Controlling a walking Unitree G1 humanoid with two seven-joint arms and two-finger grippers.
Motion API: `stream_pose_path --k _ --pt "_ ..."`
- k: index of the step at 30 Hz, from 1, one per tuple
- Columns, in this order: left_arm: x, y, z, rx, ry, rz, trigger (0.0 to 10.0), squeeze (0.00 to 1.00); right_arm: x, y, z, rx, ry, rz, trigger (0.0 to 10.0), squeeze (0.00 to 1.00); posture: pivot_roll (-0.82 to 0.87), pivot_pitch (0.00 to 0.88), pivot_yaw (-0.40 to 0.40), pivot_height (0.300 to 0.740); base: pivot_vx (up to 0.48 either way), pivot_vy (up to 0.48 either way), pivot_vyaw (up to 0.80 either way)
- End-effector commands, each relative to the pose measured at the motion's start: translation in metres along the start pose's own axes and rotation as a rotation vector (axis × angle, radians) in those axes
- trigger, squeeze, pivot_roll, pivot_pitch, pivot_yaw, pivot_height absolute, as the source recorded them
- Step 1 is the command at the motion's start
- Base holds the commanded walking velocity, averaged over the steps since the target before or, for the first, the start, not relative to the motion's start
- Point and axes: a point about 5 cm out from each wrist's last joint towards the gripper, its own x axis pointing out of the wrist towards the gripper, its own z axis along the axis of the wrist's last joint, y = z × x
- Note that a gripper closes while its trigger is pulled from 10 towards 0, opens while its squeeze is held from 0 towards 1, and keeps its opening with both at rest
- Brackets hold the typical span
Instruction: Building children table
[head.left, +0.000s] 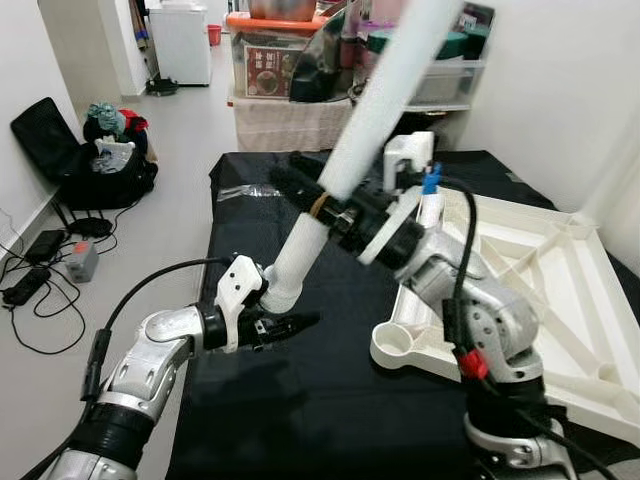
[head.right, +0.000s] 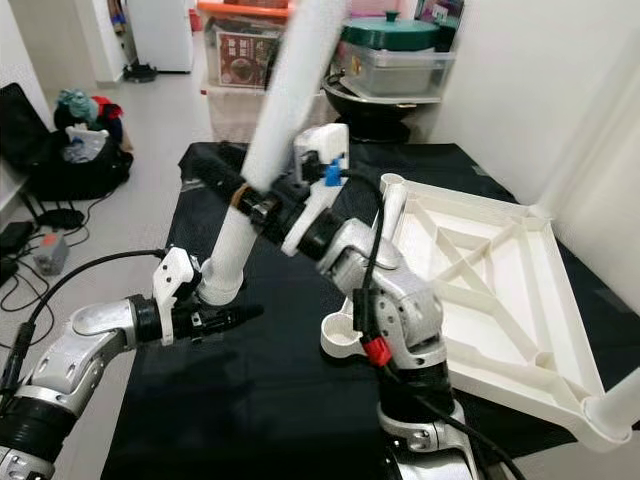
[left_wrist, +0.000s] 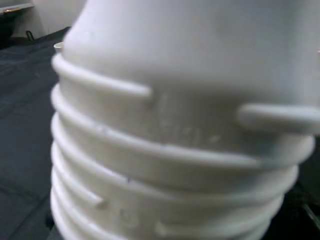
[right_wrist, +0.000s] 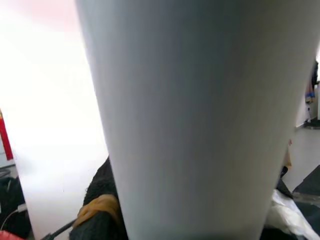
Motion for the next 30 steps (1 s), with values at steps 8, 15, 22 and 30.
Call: stream_pose_path --k 8,15,22,30 --pt "0.0 0.0 0.001 0.024 0.017 -0.015 10.0 0.0 -0.001 0.006 -0.002 0.052 -0.032 0.078 0.0 0.0 0.06 0.0 -0.058 0.74 0.0 0.0 0.0" --pt "0.0 0.0 0.001 0.032 0.013 -0.013 10.0 0.0 -0.002 0.003 -0.001 0.049 -0.04 0.052 0.0 0.0 0.06 0.0 -0.058 0.74 0.0 0.0 0.0" --pt "-0.002 0.004 0.004 0.009 -0.034 0.052 10.0 0.0 -0.019 -0.049 0.012 -0.156 0.0 -0.286 0.0 0.0 0.06 0.0 -0.058 0.74 0.0 0.0 0.0" --pt "-0.005 0.002 0.001 0.008 -0.023 0.063 10.0 0.0 -0.046 -0.098 0.03 -0.249 0.069 -0.6 0.0 0.0 0.06 0.0 -0.058 0.74 0.0 0.0 0.0"
